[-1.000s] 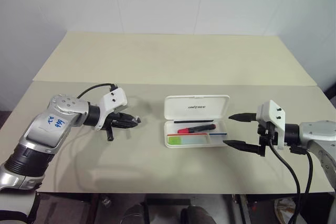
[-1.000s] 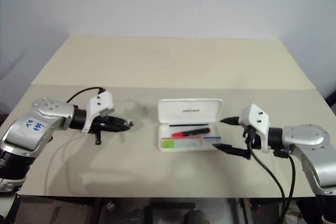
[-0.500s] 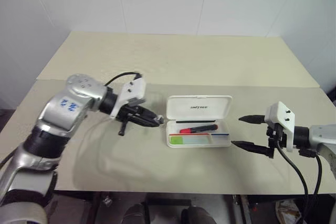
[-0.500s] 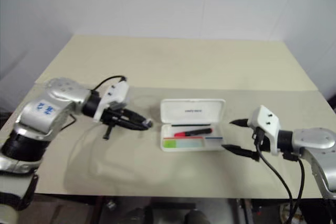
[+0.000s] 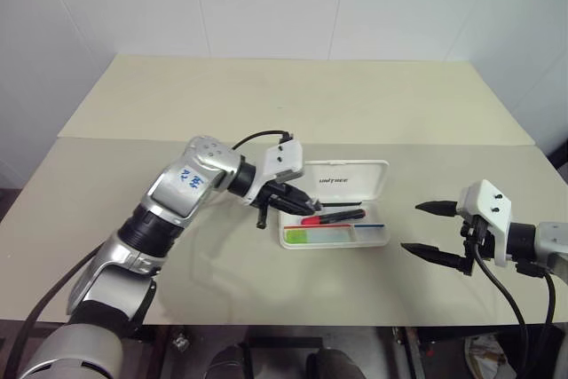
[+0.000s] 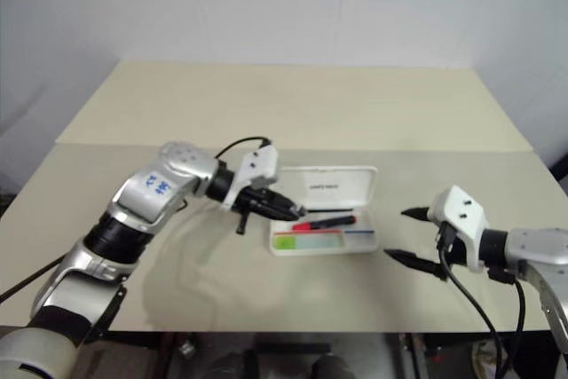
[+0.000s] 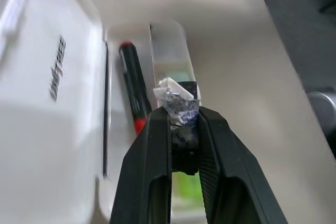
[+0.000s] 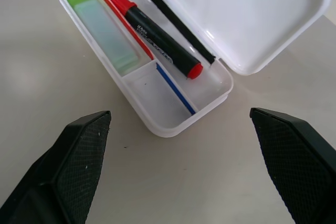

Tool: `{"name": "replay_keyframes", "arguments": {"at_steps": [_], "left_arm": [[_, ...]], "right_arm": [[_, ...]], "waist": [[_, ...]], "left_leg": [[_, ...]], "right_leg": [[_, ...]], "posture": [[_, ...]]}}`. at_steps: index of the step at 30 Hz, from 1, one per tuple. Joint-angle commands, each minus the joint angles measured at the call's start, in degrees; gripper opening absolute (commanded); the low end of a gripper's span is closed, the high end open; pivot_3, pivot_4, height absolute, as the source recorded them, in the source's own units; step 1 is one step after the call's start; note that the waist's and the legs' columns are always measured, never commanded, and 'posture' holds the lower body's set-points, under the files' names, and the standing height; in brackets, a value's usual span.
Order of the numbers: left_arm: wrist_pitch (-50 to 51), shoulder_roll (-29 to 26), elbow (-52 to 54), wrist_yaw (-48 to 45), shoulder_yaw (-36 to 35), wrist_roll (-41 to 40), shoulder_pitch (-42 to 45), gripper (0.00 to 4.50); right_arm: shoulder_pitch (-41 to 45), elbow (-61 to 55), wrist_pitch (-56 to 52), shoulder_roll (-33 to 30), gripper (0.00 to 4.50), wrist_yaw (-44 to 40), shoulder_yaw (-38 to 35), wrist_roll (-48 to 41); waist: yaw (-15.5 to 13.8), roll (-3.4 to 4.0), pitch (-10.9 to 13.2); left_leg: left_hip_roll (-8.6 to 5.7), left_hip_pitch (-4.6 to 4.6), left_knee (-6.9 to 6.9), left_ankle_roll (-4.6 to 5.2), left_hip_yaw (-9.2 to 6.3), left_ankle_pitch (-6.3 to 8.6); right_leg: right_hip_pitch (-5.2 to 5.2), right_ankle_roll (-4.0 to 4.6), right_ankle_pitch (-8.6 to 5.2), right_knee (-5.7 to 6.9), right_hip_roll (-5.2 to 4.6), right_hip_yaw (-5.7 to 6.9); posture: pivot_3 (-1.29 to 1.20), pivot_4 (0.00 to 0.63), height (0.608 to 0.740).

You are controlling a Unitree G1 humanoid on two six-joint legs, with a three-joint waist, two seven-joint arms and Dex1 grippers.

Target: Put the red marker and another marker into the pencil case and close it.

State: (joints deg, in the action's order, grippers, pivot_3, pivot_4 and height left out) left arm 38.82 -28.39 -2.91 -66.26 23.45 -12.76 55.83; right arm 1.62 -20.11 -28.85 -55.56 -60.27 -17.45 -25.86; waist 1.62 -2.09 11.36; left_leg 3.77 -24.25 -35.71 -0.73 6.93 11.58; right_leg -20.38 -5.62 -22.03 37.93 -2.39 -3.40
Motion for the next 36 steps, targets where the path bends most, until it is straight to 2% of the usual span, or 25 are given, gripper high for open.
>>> {"name": "replay_keyframes", "arguments": {"at_steps": [1, 24, 36], "left_arm": [[-0.7, 2.4, -1.1, 1.3, 0.7, 1.8, 2.4, 0.38], [-7.6, 18.8, -11.7, 3.5, 6.4, 7.9, 4.1, 0.38], [-12.1, 23.8, -19.1, 6.7, 6.6, 11.8, 3.9, 0.38]], "right_arm": [[-0.3, -1.8, -0.3, -0.8, 4.50, 0.8, -3.0, -0.8], [-0.8, -3.3, -1.8, -0.2, 4.50, 2.7, -3.1, -1.7], [-2.8, -4.9, -2.7, -0.1, 4.50, 3.7, -4.8, -2.4]], "waist": [[0.1, 0.00, 0.0], [0.0, 0.01, 0.0], [0.0, 0.01, 0.0]], "left_leg": [[0.00, 0.00, 0.00, 0.00, 0.01, 0.00], [0.02, 0.00, 0.04, 0.00, -0.06, 0.00], [-0.01, -0.02, 0.08, 0.00, -0.08, 0.00]], "right_leg": [[0.00, -0.01, 0.00, 0.00, 0.00, 0.00], [0.00, 0.00, 0.00, -0.03, -0.02, -0.05], [0.01, 0.00, 0.00, -0.08, -0.03, -0.05]], "posture": [[0.00, 0.150, 0.740], [0.00, 0.150, 0.740], [0.00, 0.150, 0.740]]}}
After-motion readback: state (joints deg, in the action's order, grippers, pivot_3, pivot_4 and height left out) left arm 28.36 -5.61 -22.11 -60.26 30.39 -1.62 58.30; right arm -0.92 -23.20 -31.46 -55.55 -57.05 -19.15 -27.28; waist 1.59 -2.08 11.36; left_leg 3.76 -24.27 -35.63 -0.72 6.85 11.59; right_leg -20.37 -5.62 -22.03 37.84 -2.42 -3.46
